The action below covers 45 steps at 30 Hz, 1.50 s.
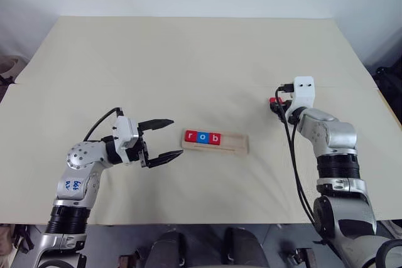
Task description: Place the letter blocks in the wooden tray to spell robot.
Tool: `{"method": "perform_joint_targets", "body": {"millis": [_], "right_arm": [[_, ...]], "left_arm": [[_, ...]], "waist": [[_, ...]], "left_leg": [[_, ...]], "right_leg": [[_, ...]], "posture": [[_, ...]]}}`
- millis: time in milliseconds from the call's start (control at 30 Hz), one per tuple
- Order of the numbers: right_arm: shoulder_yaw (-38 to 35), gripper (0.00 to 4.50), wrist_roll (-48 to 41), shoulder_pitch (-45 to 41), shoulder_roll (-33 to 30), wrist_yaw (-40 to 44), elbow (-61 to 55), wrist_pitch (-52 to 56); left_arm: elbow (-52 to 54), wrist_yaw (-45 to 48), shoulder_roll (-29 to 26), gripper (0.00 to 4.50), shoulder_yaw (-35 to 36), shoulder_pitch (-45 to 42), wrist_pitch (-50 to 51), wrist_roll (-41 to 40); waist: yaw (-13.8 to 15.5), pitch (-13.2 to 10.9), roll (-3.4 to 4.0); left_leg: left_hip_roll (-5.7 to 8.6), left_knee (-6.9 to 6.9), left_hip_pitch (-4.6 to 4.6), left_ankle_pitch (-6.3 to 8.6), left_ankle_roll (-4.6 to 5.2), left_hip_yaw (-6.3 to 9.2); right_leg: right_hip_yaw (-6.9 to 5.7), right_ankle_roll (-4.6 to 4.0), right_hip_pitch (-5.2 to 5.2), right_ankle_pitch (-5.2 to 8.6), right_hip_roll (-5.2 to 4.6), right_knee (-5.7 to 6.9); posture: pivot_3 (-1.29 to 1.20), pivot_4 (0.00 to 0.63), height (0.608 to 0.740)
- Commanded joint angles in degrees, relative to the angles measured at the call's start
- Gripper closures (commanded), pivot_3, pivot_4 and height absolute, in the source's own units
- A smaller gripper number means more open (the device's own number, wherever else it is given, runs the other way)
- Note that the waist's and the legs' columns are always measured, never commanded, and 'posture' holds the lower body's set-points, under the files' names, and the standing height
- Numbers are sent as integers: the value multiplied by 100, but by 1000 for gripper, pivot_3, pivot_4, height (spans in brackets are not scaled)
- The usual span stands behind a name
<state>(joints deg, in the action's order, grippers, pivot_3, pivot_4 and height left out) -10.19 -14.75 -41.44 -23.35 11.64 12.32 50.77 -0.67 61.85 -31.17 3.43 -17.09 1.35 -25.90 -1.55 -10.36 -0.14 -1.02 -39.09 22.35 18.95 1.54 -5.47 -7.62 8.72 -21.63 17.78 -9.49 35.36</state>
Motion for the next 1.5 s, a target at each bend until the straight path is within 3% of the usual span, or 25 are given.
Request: {"method": "perform_joint_targets", "body": {"millis": [33,167,333,533,700,800,833,967,1067,1233,1500], "right_arm": [[-236,3055,-347,405,-252,76,-1600,922],[-598,3055,-597,1293,-313,-68,-3227,2082],[-1048,3055,-733,2217,296,-337,-4690,3113],[-1145,3055,-628,2614,755,-490,-5219,3420],[-1086,1376,-755,2525,556,-239,-5104,3617],[-1086,353,-1052,2471,-156,430,-4856,3503],[-1049,37,-1177,2496,-508,772,-4730,3326],[-504,37,-1238,2884,-2071,2584,-4078,1535],[-134,37,-1099,3049,-2749,4103,-3323,-315],[605,37,-529,2530,-3076,5673,-1543,-2641],[1452,37,361,1038,-2745,6407,1033,-4488]], "left_arm": [[121,54,-17,0,45,-14,-9,-72],[32,156,4,0,1,-84,-7,-87],[-93,278,28,0,-31,-197,3,-84],[-156,357,66,0,-87,-289,22,-68],[-182,385,60,0,-77,-339,34,-64],[-141,377,24,0,-32,-295,43,-74],[-118,377,10,0,-15,-265,44,-79],[-57,372,-18,0,28,-184,39,-95],[3,375,-32,0,39,-143,38,-111],[103,486,-38,0,-15,-129,18,-151],[436,634,-35,0,-134,-48,38,-227]], "waist": [[12,0,0],[69,0,0],[130,0,1],[133,1,1],[131,0,1],[139,0,0],[144,0,0],[141,0,0],[137,-2,-5],[133,-5,-9],[147,-5,-8]], "left_leg": [[-2,0,0,0,0,0],[-7,2,4,0,0,5],[6,2,3,0,0,-3],[10,4,2,0,0,-7],[10,4,2,0,0,-5],[12,4,3,0,0,-6],[12,4,3,1,1,-4],[12,9,2,2,3,-3],[12,13,0,2,3,-4],[11,8,-4,1,3,-7],[9,-3,-3,0,3,-5]], "right_leg": [[0,0,-1,0,0,0],[0,0,0,0,0,-4],[3,-1,-3,0,3,-7],[10,-1,-7,1,2,-6],[7,-1,-8,1,3,-5],[10,-1,-7,1,2,-6],[8,-1,-6,1,2,-7],[4,-1,0,0,2,-22],[2,0,6,0,4,-32],[3,2,8,-1,4,-29],[-2,5,13,-3,3,-30]], "posture": [[0,150,740],[0,150,740],[0,150,740],[0,150,740],[0,150,740],[0,150,740],[0,150,740],[0,150,740],[0,150,740],[0,150,740],[0,150,740]]}}
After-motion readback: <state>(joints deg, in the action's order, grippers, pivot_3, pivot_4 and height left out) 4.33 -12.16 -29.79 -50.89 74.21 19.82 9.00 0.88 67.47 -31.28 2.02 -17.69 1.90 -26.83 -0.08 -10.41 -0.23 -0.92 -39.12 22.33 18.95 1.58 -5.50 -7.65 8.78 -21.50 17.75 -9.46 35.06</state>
